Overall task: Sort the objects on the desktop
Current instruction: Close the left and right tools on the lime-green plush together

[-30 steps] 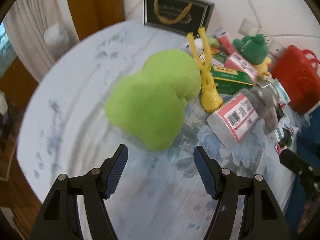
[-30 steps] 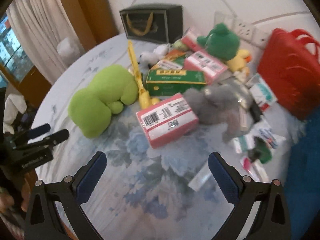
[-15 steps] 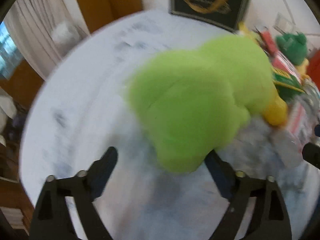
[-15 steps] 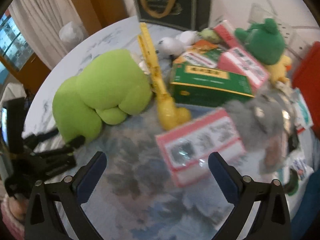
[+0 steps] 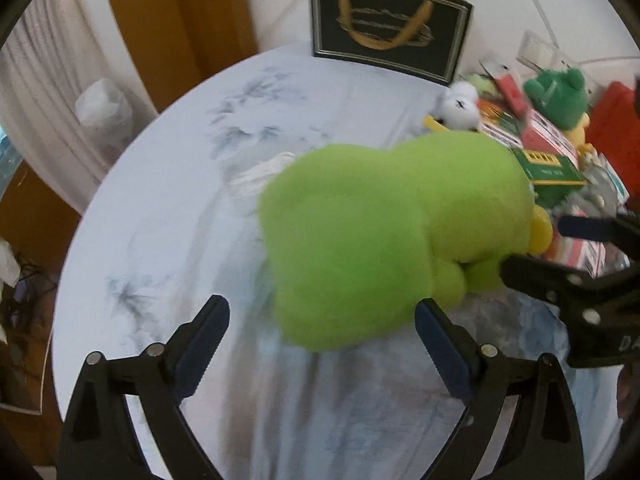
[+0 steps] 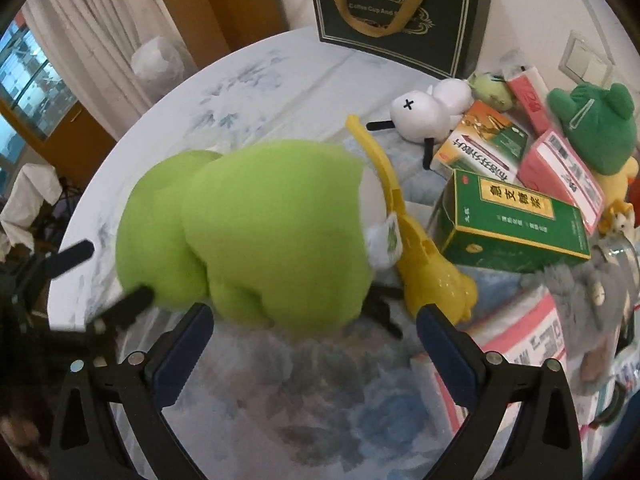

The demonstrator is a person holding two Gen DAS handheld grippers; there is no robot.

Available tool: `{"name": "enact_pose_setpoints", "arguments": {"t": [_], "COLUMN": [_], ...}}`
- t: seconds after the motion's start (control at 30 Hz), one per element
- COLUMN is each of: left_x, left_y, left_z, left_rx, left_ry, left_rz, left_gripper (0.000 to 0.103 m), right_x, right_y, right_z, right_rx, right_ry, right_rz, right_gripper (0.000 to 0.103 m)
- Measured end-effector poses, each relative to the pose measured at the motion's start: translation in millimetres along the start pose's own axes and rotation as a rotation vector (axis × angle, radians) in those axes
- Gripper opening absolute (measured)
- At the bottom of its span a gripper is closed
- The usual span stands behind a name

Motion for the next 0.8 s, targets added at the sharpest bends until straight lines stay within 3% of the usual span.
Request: {"name": "enact_pose_setpoints", "arguments": {"t": [0.2,0.63,0.73,0.8], "left_x": [-10.6,-32.2,-32.1,-30.8], "left_y": [-19.9,-60.5,-58.5,-53.5], "left_z": [-10.8,-7.4,-9.7,-12.1], "left_rx": [0.019,0.15,0.153,0.137], "left_ry": [0.024,0.024,0.007,-0.003], "left_rz": [0.018,0.045,0.018,-0.003], "left_gripper": [0.096,0.1,0.092,0.083], "right_x": [-4.4,-33.1,-34.5,-33.8], "right_y": [-12.2,-53.0,-52.9,-51.4], "right_z": [-0.6,4.8,4.7,7.2], "right_rx": [-0.001,-0.023,-0.015,-0.004], "right_ry": [-0.007,-0.005,-0.002,0.008], "right_rz": [0.006,0.01,-0.002,-0.002], "right_gripper": [0.103,0.103,0.103,0.097]}}
Point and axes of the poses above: each gripper's, at about its wrist camera, not at the fingertips, and y roughly against the way its jaws point, z to its left, x to its underside, the point moved 4 cm from there along -y, roughly the way its jaws point, and after that the axes turned 8 degrees about -x, right-handed, at the moved point
